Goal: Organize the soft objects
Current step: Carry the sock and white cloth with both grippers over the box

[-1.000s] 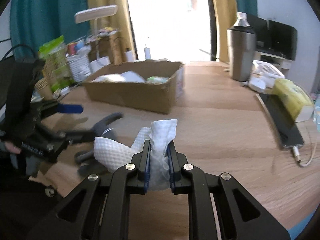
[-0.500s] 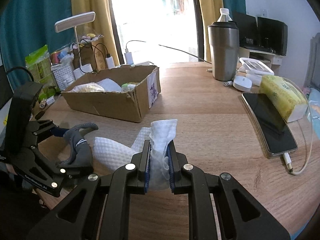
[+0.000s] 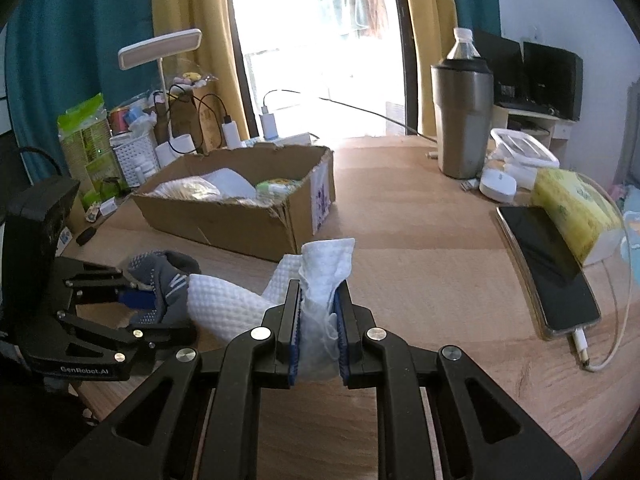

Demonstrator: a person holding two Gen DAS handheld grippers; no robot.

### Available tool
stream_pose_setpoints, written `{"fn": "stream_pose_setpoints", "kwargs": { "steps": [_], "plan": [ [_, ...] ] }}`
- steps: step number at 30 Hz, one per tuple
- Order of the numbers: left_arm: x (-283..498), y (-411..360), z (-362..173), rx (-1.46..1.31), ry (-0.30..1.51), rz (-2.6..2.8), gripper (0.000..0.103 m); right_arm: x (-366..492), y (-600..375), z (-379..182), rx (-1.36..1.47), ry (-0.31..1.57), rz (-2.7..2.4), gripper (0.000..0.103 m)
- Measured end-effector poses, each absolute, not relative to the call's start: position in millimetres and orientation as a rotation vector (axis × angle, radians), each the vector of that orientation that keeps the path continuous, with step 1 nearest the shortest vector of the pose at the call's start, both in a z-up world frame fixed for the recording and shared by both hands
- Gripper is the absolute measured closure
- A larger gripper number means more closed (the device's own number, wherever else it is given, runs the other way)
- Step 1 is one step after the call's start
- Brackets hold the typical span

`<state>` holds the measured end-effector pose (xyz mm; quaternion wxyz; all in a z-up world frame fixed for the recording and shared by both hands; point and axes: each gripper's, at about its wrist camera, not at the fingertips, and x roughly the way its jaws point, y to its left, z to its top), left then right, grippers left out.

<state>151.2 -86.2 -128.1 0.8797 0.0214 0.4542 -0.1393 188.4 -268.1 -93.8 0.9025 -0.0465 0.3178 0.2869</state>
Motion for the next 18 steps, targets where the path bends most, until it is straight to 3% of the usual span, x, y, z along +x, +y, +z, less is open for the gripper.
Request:
{"fn": "stream_pose_setpoints", "kwargs": {
  "steps": [18],
  "plan": [
    [120,-46,-92,-0.077,0.772,-0.256,0.07,169,-229,-54,-0.16,0.562,0.63,0.087]
  ]
}}
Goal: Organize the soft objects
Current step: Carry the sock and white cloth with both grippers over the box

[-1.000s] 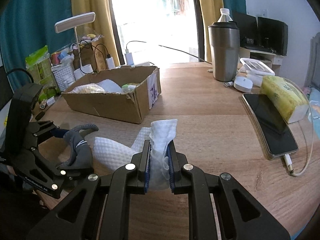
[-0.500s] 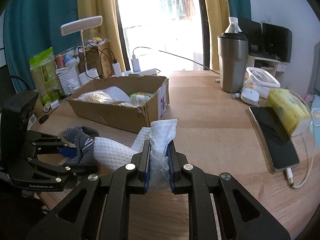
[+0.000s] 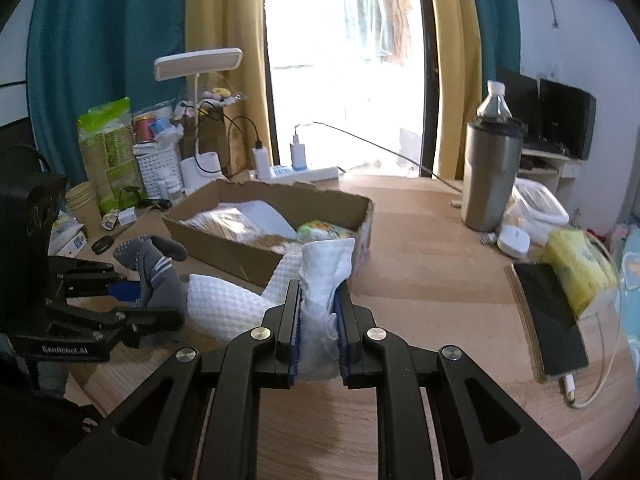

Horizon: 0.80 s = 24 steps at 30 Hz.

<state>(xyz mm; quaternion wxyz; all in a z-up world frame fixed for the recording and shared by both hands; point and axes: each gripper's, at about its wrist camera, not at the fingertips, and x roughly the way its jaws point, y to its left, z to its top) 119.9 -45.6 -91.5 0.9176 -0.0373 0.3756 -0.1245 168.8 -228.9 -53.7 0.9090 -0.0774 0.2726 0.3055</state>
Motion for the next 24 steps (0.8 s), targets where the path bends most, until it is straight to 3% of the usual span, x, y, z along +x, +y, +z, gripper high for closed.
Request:
{"fn": "stream_pose_setpoints", "kwargs": {
  "steps": [12,24],
  "plan": [
    [127,2,-51,-0.116,0.651,-0.178,0.07,179,-203,-32,-0.171,0.506,0.662,0.087],
    [188,24,-29,-0.118,0.592,-0.145,0.07,230,-190,-28,-0.157,0.494,0.677,0.087]
  ]
}}
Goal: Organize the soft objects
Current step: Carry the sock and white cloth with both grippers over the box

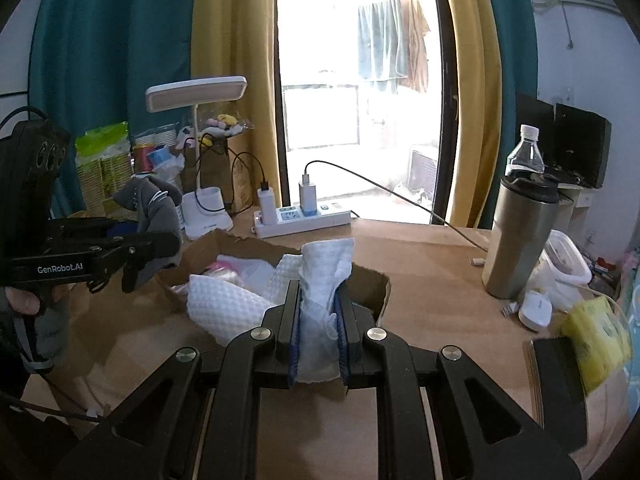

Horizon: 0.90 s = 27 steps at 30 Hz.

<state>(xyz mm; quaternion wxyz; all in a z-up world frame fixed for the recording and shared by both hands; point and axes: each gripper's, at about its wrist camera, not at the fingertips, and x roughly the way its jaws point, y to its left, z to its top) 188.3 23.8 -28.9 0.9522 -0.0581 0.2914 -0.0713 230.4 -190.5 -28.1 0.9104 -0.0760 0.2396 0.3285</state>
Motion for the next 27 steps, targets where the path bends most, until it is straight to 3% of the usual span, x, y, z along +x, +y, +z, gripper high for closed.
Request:
{"fn": "stream_pose_setpoints", "kwargs": {
  "steps": [27],
  "plan": [
    [295,37,-91,-0.166,0.755,-0.179,0.07,320,-139,-81,-0.182,0.61,0.678,0.087]
  ]
}}
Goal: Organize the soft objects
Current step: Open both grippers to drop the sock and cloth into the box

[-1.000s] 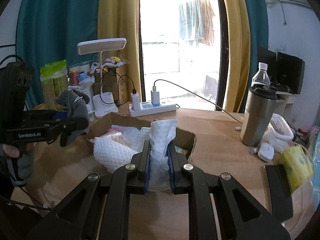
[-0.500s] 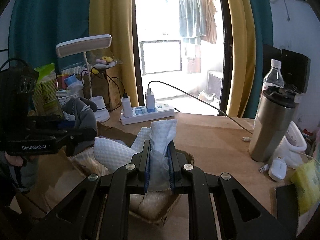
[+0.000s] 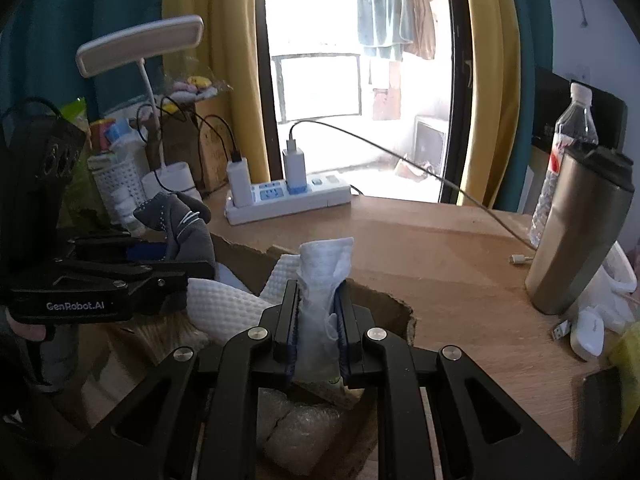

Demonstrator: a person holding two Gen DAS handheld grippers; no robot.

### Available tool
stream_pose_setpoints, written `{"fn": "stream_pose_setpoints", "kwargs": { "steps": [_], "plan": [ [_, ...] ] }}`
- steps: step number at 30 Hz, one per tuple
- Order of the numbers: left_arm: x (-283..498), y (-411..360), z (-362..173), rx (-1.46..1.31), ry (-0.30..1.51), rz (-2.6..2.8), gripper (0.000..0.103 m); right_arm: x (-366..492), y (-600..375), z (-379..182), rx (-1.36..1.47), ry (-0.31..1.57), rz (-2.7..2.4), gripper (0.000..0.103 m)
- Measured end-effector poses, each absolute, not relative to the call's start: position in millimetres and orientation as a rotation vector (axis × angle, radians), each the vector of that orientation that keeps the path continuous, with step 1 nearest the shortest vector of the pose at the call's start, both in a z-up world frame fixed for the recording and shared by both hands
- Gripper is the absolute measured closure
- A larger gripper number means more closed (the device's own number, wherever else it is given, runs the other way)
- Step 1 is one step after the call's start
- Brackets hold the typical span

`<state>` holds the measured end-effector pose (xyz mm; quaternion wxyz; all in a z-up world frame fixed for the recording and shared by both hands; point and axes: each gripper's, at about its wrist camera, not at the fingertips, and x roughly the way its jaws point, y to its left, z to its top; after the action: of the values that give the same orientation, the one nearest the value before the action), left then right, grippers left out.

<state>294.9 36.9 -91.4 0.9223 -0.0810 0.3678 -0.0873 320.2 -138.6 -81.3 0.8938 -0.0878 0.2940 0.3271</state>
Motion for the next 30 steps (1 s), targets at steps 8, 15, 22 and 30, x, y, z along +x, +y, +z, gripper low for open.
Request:
{"fn": "stream_pose_setpoints", "kwargs": {
  "steps": [8,15,22,30],
  "plan": [
    [311,33,-112,-0.171,0.837,-0.19,0.069,330,-134,-96,-0.202,0.654,0.645,0.087],
    [315,31,-113,-0.178,0.858,-0.2,0.067,331,-134,-96,-0.197,0.666,0.649,0.084],
    [310,31,-109,-0.175,0.857,-0.182,0.047,327,-135,-90,-0.182,0.679,0.636,0.061],
    [293,35,-90,-0.176,0.799,-0.166,0.042,316,-142,-75,-0.167,0.665,0.598,0.046]
  ]
}}
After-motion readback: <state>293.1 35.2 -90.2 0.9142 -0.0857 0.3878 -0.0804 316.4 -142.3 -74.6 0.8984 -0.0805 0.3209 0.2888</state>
